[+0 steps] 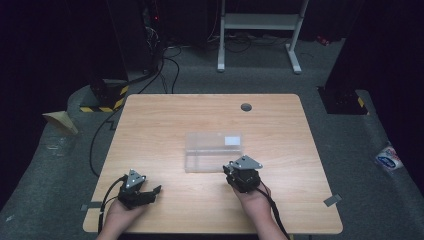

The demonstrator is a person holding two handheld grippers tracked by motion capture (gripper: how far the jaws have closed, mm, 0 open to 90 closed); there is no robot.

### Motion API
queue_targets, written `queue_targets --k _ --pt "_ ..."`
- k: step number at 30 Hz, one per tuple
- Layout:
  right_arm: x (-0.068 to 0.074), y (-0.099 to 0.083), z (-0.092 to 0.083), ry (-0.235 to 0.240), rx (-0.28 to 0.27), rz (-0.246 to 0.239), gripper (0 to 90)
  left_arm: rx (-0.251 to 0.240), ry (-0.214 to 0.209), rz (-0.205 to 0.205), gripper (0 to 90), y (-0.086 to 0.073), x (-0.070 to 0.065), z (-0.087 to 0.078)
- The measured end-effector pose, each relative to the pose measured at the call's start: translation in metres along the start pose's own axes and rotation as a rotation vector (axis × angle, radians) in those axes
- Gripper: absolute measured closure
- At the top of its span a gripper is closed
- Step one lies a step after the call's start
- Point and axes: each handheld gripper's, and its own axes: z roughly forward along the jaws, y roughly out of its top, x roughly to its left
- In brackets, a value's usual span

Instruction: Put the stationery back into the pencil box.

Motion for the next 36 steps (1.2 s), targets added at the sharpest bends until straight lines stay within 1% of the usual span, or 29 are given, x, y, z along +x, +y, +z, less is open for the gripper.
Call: queue_targets --k 3,4,5,6,8,10,12,15,16,17,19,21,22,25,27,30,31,32,35,36 --pt "0.002 0.004 0.001 0.012 -0.010 0.001 67.5 0.000 -0.002 0.000 25.4 0.000 0.000 0.000" --pt "0.005 0.009 0.001 0.016 -0.021 -0.002 67.6 0.001 -0.006 0.002 25.2 0.000 0.000 0.000" --pt "0.005 0.009 0.001 0.016 -0.021 -0.002 67.6 0.001 -0.006 0.002 25.2 0.000 0.000 0.000" --pt "0.008 0.012 0.004 0.007 -0.026 -0.014 67.5 -0.001 -0.007 0.002 25.2 0.000 0.000 0.000" --pt "0.008 0.014 0.007 0.004 -0.024 -0.006 67.6 0.001 -0.007 0.003 25.2 0.000 0.000 0.000" --pt "0.008 0.015 0.009 0.003 -0.026 -0.011 67.6 0.001 -0.007 0.003 25.2 0.000 0.000 0.000" --pt "0.009 0.017 0.014 -0.001 -0.021 0.002 67.5 0.001 -0.007 0.005 25.1 0.001 0.000 0.001" --pt "0.011 0.018 0.018 -0.005 -0.018 0.001 67.6 0.001 -0.006 0.006 25.1 0.001 0.000 0.001" --pt "0.010 0.019 0.019 -0.004 -0.021 -0.008 67.6 0.001 -0.006 0.006 25.0 0.001 0.000 0.001" --pt "0.011 0.020 0.020 -0.004 -0.017 0.005 67.5 0.001 -0.006 0.006 25.1 0.001 0.000 0.001" --pt "0.011 0.021 0.020 -0.005 -0.019 0.001 67.6 0.001 -0.006 0.006 25.0 0.001 0.000 0.001" --pt "0.012 0.025 0.022 -0.004 -0.024 0.004 67.6 0.001 -0.006 0.006 25.0 0.001 0.000 0.001" --pt "0.013 0.028 0.023 0.001 -0.031 -0.006 67.6 0.001 -0.006 0.005 25.0 0.001 0.000 0.001" --pt "0.015 0.033 0.025 0.007 -0.035 -0.001 67.6 0.001 -0.006 0.005 25.0 0.001 0.000 0.001" --pt "0.016 0.035 0.026 0.009 -0.036 -0.003 67.6 0.001 -0.006 0.005 25.0 0.001 0.000 0.001" --pt "0.020 0.042 0.031 0.012 -0.040 -0.016 67.6 0.002 -0.006 0.006 25.0 0.001 0.000 0.001" --pt "0.021 0.043 0.033 0.014 -0.038 -0.011 67.7 0.001 -0.006 0.006 25.0 0.001 0.000 0.001" --pt "0.021 0.044 0.035 0.018 -0.039 -0.022 67.7 0.002 -0.006 0.006 25.1 0.001 0.000 0.001" --pt "0.025 0.047 0.039 0.021 -0.033 -0.021 67.7 0.001 -0.006 0.006 25.0 0.001 0.000 0.001" --pt "0.028 0.050 0.045 0.028 -0.033 -0.027 67.7 0.001 -0.006 0.006 25.0 0.001 0.000 0.001"
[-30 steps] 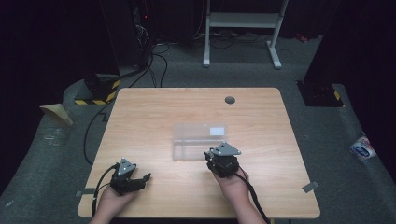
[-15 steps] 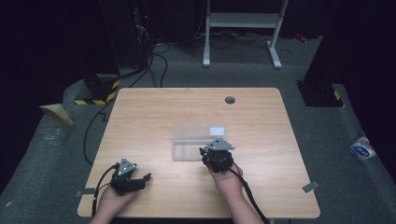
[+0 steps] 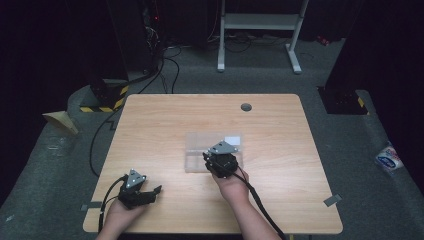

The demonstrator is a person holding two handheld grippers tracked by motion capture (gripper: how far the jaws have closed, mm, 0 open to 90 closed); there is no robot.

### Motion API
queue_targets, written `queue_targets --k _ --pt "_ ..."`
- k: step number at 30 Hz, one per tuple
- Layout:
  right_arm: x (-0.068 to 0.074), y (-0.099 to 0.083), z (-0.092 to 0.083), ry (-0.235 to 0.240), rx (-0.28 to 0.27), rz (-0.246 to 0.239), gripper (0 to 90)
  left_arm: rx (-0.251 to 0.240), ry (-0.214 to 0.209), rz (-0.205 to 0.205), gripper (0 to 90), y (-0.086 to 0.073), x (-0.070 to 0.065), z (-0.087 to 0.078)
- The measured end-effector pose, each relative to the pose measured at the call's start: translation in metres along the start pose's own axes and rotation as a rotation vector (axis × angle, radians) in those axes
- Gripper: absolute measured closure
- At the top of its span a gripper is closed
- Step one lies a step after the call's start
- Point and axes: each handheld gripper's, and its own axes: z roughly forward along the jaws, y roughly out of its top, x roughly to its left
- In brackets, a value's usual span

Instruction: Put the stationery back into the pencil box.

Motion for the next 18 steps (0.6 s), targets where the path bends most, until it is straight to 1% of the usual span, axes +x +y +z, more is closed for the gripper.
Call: queue_targets --k 2,4,7,10,11,12,18 --pt "0.003 0.001 0.005 -0.001 0.004 0.003 67.7 0.000 -0.001 0.000 25.0 0.000 0.000 0.000" --pt "0.004 0.003 0.011 -0.001 0.005 -0.009 67.7 0.000 -0.002 0.000 25.0 0.000 0.000 0.000" --pt "0.009 0.006 0.019 0.000 0.010 0.001 67.7 0.000 -0.002 0.001 25.0 0.000 0.000 0.000" --pt "0.012 0.008 0.027 0.003 0.013 -0.005 67.7 0.000 -0.002 0.001 25.0 0.000 0.000 0.000" --pt "0.014 0.008 0.030 0.005 0.014 0.006 67.7 0.000 -0.002 0.001 25.0 0.000 0.000 0.000" --pt "0.014 0.008 0.030 0.005 0.014 0.006 67.7 0.000 -0.002 0.001 25.0 0.000 0.000 0.000" --pt "0.020 0.008 0.044 0.012 0.030 0.009 67.7 0.000 -0.004 0.003 25.0 0.000 0.000 0.000"
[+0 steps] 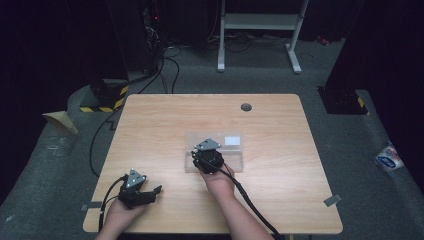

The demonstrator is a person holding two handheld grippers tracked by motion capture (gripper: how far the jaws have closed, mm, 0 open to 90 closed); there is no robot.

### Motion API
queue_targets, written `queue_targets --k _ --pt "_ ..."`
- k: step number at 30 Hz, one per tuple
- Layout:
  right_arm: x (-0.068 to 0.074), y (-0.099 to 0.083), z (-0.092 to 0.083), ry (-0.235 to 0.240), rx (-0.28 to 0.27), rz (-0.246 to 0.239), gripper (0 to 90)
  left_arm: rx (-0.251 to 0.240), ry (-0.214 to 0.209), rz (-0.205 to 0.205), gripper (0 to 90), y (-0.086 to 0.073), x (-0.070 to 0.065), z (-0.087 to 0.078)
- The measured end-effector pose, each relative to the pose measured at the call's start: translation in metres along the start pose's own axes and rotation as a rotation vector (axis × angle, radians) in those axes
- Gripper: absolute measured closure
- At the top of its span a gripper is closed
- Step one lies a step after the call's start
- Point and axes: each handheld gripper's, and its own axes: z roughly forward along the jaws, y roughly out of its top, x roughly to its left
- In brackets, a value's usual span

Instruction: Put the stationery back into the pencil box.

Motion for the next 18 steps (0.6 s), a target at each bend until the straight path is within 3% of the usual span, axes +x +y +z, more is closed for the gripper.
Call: queue_targets --k 14,17,18 --pt "0.013 0.001 0.029 0.029 0.026 0.021 67.7 0.001 0.000 0.004 25.0 0.000 0.000 0.000" --pt "0.015 -0.003 0.035 0.029 0.055 0.047 67.7 0.002 0.001 0.011 25.1 0.000 0.001 0.000" --pt "0.014 -0.003 0.037 0.029 0.049 0.025 67.6 0.001 0.001 0.010 25.1 0.000 0.001 0.000"
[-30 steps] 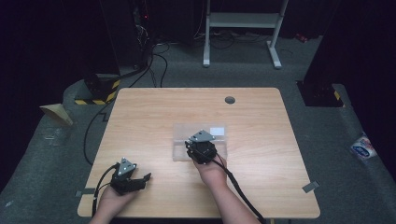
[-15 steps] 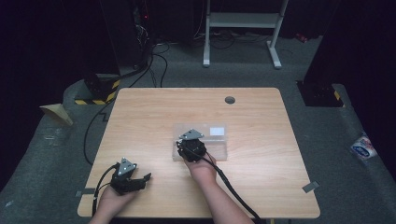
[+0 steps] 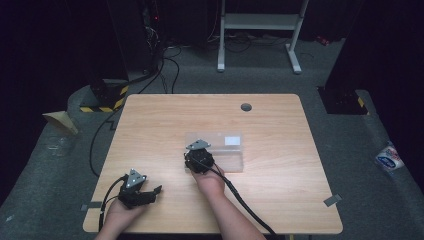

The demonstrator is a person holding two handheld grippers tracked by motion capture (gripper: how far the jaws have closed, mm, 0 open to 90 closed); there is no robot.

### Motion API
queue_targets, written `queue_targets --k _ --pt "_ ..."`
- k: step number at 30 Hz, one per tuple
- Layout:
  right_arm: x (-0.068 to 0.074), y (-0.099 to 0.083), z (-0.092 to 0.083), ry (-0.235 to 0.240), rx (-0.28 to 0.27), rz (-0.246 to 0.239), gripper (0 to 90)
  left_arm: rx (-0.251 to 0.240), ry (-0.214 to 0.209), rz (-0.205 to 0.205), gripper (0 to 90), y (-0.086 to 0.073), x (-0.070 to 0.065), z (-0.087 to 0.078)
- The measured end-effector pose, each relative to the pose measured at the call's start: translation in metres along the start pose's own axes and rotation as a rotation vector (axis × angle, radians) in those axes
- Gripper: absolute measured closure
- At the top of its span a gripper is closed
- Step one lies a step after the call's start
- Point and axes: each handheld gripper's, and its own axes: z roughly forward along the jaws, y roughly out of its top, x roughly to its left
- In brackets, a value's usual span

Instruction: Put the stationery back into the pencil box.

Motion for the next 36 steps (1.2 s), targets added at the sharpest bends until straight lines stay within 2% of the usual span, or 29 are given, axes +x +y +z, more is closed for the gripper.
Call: queue_targets --k 3,4,21,25,36 --pt "0.002 -0.002 0.002 -0.002 0.013 0.022 67.6 -0.001 -0.003 -0.001 25.1 0.000 0.000 0.000" --pt "0.001 -0.002 0.003 -0.002 0.007 -0.002 67.6 0.000 -0.003 -0.001 25.1 0.000 0.000 0.000" --pt "0.003 -0.004 0.008 -0.015 0.038 -0.010 67.4 -0.001 -0.003 -0.001 25.1 0.000 0.000 0.000" --pt "0.004 -0.005 0.010 -0.015 0.049 0.005 67.2 0.000 -0.004 0.000 25.1 0.000 0.000 0.000" --pt "0.002 -0.004 0.008 -0.023 0.035 0.003 64.2 -0.001 -0.004 -0.001 25.2 0.000 0.000 0.000"
